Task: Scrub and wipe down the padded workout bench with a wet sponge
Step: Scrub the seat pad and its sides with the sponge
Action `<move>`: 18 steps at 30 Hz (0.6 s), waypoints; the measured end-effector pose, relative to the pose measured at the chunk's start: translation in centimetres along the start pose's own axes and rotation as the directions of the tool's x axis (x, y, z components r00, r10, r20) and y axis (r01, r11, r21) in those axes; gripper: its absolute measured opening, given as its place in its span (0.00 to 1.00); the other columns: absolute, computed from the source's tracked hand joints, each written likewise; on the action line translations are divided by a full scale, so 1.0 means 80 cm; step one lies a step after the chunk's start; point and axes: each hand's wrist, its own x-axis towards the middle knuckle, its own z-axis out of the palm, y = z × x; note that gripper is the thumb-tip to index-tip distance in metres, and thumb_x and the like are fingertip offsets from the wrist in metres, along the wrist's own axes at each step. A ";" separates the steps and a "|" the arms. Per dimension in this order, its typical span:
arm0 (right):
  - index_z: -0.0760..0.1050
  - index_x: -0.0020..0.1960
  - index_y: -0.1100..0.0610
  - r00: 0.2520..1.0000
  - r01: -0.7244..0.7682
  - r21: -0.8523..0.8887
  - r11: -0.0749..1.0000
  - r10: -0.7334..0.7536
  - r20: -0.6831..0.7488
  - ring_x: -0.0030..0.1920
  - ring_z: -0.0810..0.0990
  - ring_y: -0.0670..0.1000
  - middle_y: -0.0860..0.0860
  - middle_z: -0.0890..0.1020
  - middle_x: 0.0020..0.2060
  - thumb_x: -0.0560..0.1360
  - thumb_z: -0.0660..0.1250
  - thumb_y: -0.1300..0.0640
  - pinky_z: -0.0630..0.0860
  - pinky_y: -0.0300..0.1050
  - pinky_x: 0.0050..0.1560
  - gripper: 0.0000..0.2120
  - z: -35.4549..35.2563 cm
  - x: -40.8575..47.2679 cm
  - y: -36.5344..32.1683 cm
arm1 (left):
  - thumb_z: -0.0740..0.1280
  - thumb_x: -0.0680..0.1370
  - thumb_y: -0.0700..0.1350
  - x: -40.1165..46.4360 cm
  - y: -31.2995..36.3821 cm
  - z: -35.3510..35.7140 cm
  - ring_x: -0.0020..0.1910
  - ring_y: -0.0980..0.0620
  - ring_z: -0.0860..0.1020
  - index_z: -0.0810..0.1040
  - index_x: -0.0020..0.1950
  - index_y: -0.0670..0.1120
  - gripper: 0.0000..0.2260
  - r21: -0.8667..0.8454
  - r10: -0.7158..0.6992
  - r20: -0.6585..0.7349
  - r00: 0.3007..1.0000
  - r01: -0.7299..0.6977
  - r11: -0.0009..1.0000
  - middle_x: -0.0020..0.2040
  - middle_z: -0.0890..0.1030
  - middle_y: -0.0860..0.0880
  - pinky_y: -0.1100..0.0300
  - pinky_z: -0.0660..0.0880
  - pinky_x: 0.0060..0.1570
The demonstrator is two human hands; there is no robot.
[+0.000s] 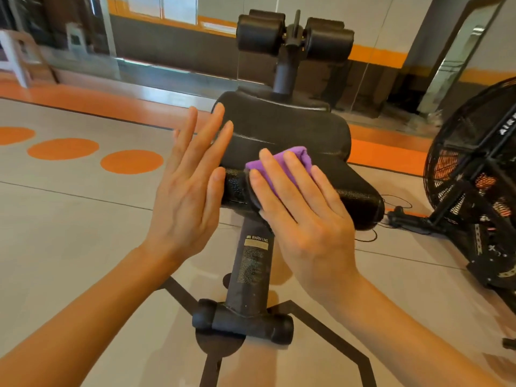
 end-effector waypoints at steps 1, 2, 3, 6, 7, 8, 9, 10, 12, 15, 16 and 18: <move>0.62 0.74 0.57 0.998 0.045 -0.006 0.999 -0.045 0.038 0.75 0.61 0.58 0.55 0.63 0.73 0.82 0.57 0.60 0.60 0.55 0.74 0.21 -0.006 -0.006 0.013 | 0.48 0.84 0.44 -0.002 -0.002 -0.003 0.80 0.49 0.47 0.57 0.79 0.42 0.22 -0.049 -0.034 -0.003 0.999 0.033 0.998 0.80 0.55 0.45 0.48 0.46 0.79; 0.61 0.74 0.58 0.995 0.066 -0.023 0.998 -0.064 0.072 0.75 0.61 0.58 0.56 0.63 0.74 0.83 0.56 0.61 0.60 0.55 0.74 0.20 -0.014 -0.020 0.031 | 0.47 0.84 0.44 -0.005 -0.005 -0.005 0.80 0.49 0.47 0.56 0.79 0.41 0.23 -0.111 -0.093 -0.019 0.996 0.090 0.990 0.80 0.54 0.45 0.47 0.47 0.79; 0.62 0.74 0.59 0.994 0.052 -0.042 0.998 -0.047 0.098 0.75 0.61 0.59 0.57 0.63 0.73 0.82 0.55 0.62 0.59 0.56 0.75 0.20 -0.025 -0.039 0.049 | 0.47 0.84 0.44 -0.010 -0.009 -0.006 0.80 0.50 0.48 0.55 0.79 0.41 0.23 -0.175 -0.167 -0.041 0.985 0.158 0.972 0.80 0.53 0.46 0.48 0.48 0.79; 0.62 0.72 0.63 0.989 -0.110 -0.019 0.994 0.111 0.099 0.73 0.63 0.62 0.61 0.67 0.71 0.82 0.55 0.60 0.58 0.56 0.75 0.20 -0.044 -0.062 0.069 | 0.43 0.85 0.54 -0.028 -0.013 0.001 0.80 0.54 0.49 0.56 0.80 0.45 0.25 -0.342 -0.369 -0.052 0.928 0.331 0.879 0.80 0.56 0.50 0.59 0.49 0.78; 0.63 0.72 0.63 0.985 -0.152 -0.010 0.988 0.152 0.087 0.73 0.63 0.61 0.61 0.68 0.70 0.82 0.54 0.59 0.59 0.55 0.75 0.19 -0.041 -0.052 0.058 | 0.42 0.84 0.57 -0.032 -0.010 0.007 0.80 0.55 0.51 0.58 0.79 0.46 0.27 -0.413 -0.412 -0.032 0.911 0.363 0.835 0.80 0.58 0.51 0.64 0.50 0.77; 0.64 0.72 0.62 0.984 -0.161 0.000 0.987 0.161 0.070 0.72 0.64 0.61 0.61 0.68 0.70 0.82 0.54 0.59 0.60 0.55 0.74 0.19 -0.033 -0.033 0.040 | 0.42 0.83 0.57 -0.034 -0.005 0.013 0.79 0.56 0.53 0.58 0.79 0.48 0.27 -0.484 -0.453 -0.020 0.891 0.387 0.785 0.79 0.60 0.51 0.70 0.52 0.75; 0.65 0.72 0.61 0.988 -0.144 0.009 0.990 0.143 0.050 0.72 0.66 0.60 0.59 0.69 0.70 0.82 0.54 0.58 0.63 0.56 0.73 0.19 -0.024 -0.010 0.020 | 0.43 0.82 0.56 -0.033 -0.001 0.017 0.79 0.55 0.55 0.59 0.78 0.49 0.26 -0.545 -0.489 -0.013 0.872 0.404 0.735 0.79 0.61 0.49 0.73 0.55 0.72; 0.66 0.72 0.60 0.992 -0.119 0.021 0.993 0.118 0.038 0.71 0.68 0.59 0.58 0.70 0.70 0.83 0.53 0.57 0.65 0.55 0.71 0.19 -0.014 0.010 0.003 | 0.43 0.82 0.54 -0.032 0.001 0.020 0.78 0.54 0.57 0.60 0.77 0.50 0.24 -0.588 -0.513 -0.006 0.858 0.412 0.696 0.79 0.62 0.48 0.74 0.57 0.70; 0.66 0.72 0.59 0.995 -0.069 0.050 0.996 0.065 0.072 0.70 0.70 0.57 0.57 0.70 0.70 0.83 0.53 0.54 0.67 0.54 0.70 0.19 -0.007 0.035 -0.014 | 0.44 0.83 0.52 -0.031 0.004 0.024 0.78 0.52 0.60 0.61 0.77 0.50 0.23 -0.618 -0.521 -0.005 0.854 0.407 0.673 0.78 0.64 0.47 0.71 0.60 0.71; 0.63 0.74 0.58 0.989 0.075 -0.008 0.997 -0.073 0.127 0.73 0.65 0.58 0.56 0.66 0.72 0.82 0.57 0.58 0.63 0.56 0.73 0.20 -0.017 0.005 0.020 | 0.43 0.82 0.55 -0.033 0.001 0.024 0.77 0.52 0.61 0.62 0.78 0.48 0.27 -0.622 -0.515 0.013 0.857 0.410 0.667 0.78 0.65 0.47 0.72 0.60 0.70; 0.62 0.74 0.58 0.984 0.095 -0.035 0.995 -0.089 0.153 0.73 0.64 0.60 0.57 0.65 0.72 0.80 0.61 0.61 0.61 0.57 0.73 0.23 -0.026 -0.014 0.035 | 0.43 0.82 0.57 -0.034 0.000 0.024 0.78 0.52 0.61 0.62 0.78 0.47 0.28 -0.625 -0.512 0.021 0.858 0.411 0.663 0.78 0.65 0.47 0.73 0.59 0.71; 0.59 0.73 0.59 0.987 0.060 -0.053 0.997 -0.051 0.155 0.73 0.63 0.62 0.58 0.65 0.71 0.78 0.63 0.65 0.60 0.58 0.73 0.26 -0.037 -0.037 0.046 | 0.43 0.81 0.60 -0.036 -0.002 0.024 0.78 0.52 0.60 0.63 0.78 0.48 0.30 -0.630 -0.502 0.012 0.865 0.397 0.668 0.77 0.66 0.48 0.68 0.58 0.74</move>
